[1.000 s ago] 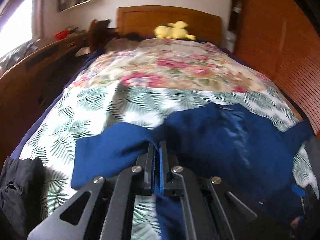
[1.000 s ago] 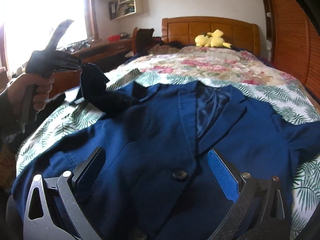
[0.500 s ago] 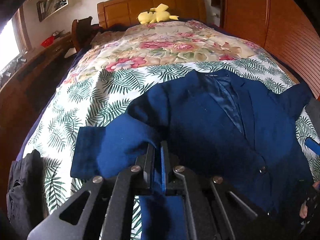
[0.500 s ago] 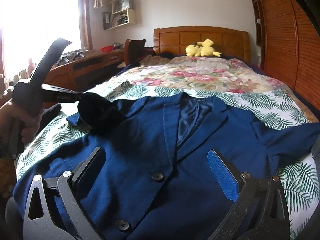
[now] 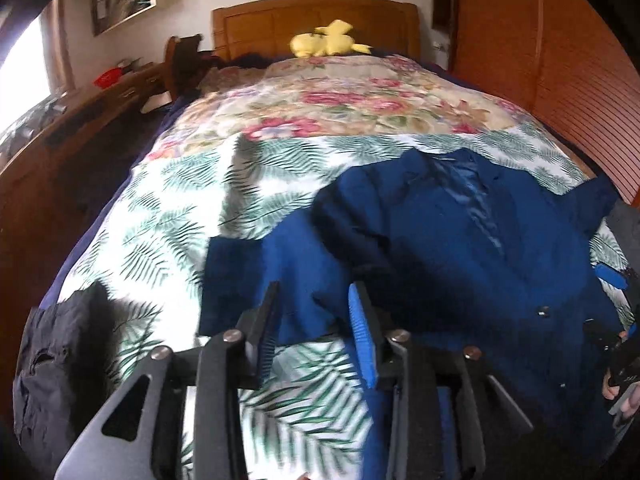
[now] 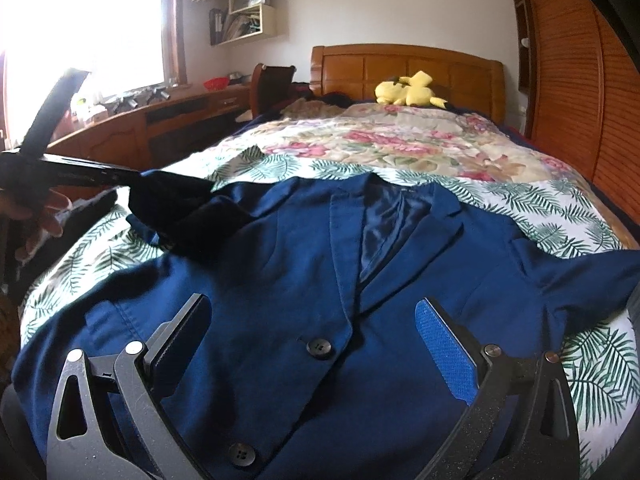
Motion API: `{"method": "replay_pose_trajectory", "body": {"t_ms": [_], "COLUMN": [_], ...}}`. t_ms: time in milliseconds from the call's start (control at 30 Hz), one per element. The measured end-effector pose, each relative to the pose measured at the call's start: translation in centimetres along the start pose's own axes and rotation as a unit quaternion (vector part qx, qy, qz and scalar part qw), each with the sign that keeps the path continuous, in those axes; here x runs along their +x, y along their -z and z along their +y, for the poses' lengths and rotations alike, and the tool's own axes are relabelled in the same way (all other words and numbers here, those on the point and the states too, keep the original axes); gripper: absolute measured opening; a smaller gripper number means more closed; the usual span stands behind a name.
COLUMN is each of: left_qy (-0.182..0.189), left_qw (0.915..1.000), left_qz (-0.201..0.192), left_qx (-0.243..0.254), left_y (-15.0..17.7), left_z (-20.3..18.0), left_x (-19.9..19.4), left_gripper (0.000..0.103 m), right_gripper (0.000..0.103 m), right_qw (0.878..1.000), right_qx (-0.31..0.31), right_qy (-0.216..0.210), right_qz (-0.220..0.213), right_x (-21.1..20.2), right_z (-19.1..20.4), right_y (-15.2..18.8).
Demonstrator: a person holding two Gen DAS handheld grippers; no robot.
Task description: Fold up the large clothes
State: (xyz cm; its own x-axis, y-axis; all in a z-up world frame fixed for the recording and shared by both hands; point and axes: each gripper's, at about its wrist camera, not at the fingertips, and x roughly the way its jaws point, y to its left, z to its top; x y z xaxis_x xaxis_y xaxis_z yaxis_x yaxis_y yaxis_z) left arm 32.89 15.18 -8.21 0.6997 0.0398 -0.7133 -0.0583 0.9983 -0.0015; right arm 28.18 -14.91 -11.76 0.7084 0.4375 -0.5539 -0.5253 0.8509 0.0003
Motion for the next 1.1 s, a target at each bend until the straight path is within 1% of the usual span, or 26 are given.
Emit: {"method": "replay_pose_trajectory", "body": {"t_ms": [67,200,300,400,533,633,700,767,800,867,900,933,967,1033,1100], "left_qy": [-0.004,-0.037,-0.046,-0.052,-0.052,-0.064,-0.069,-0.082,-0.090,-0.110,-0.119,-0.118,-0.113,-0.118,-0.111], "left_qw": [0.9999,0.9984,0.9962,0.9944,0.9924,0.9902,0.9899,0.9907,0.9913,0.9912,0.9908,0.9914,0.9925,0.9925,0.9935], "left_qz": [0.004,0.014,0.024,0.039,0.051,0.056,0.067,0.064,0.060,0.059,0.052,0.044,0.033,0.012,0.002], "left_qx": [-0.016,-0.040,-0.070,-0.084,-0.099,-0.111,-0.104,-0.087,-0.074,-0.044,-0.037,-0.035,-0.035,-0.029,-0.024], "left_y": [0.7,2.0,2.7,3.3,3.9,4.1,4.2,4.2,4.2,4.1,4.0,3.7,3.5,2.7,1.8], "left_z": [1.5,4.7,6.8,8.1,8.8,8.9,8.5,7.9,7.4,6.2,5.6,5.4,5.2,4.4,3.6], "left_x": [0.4,2.2,4.0,5.9,8.1,9.0,9.8,10.1,10.1,10.1,9.8,9.4,8.8,7.5,6.4], "left_gripper": [0.035,0.036,0.036,0.036,0.036,0.036,0.036,0.035,0.024,0.015,0.008,0.005,0.004,0.003,0.003], "right_gripper": [0.103,0.103,0.103,0.103,0.103,0.103,0.103,0.103,0.103,0.103,0.103,0.103,0.103,0.103,0.103], "right_qw": [1.000,1.000,1.000,0.999,0.999,0.999,0.999,0.999,0.999,0.999,0.999,0.999,0.999,0.999,0.999], "right_qx": [-0.002,-0.009,-0.014,-0.018,-0.015,-0.014,-0.015,-0.014,-0.014,-0.013,-0.013,-0.012,-0.012,-0.013,-0.015], "right_qy": [0.001,0.003,0.004,0.005,0.003,0.002,0.001,0.001,0.001,0.001,0.001,0.001,0.001,0.002,0.004], "right_qz": [0.005,0.015,0.022,0.026,0.031,0.033,0.035,0.035,0.034,0.034,0.033,0.033,0.033,0.031,0.030], "right_x": [0.4,1.3,1.9,2.2,2.4,2.6,2.7,2.8,2.8,2.8,2.8,2.8,2.8,2.7,2.5], "right_z": [0.2,0.7,1.1,1.3,1.1,1.1,1.1,1.0,1.1,1.1,1.1,1.1,1.1,1.0,1.0], "right_y": [0.3,0.7,1.0,1.2,1.4,1.3,1.3,1.3,1.3,1.3,1.3,1.3,1.3,1.3,1.4]}}
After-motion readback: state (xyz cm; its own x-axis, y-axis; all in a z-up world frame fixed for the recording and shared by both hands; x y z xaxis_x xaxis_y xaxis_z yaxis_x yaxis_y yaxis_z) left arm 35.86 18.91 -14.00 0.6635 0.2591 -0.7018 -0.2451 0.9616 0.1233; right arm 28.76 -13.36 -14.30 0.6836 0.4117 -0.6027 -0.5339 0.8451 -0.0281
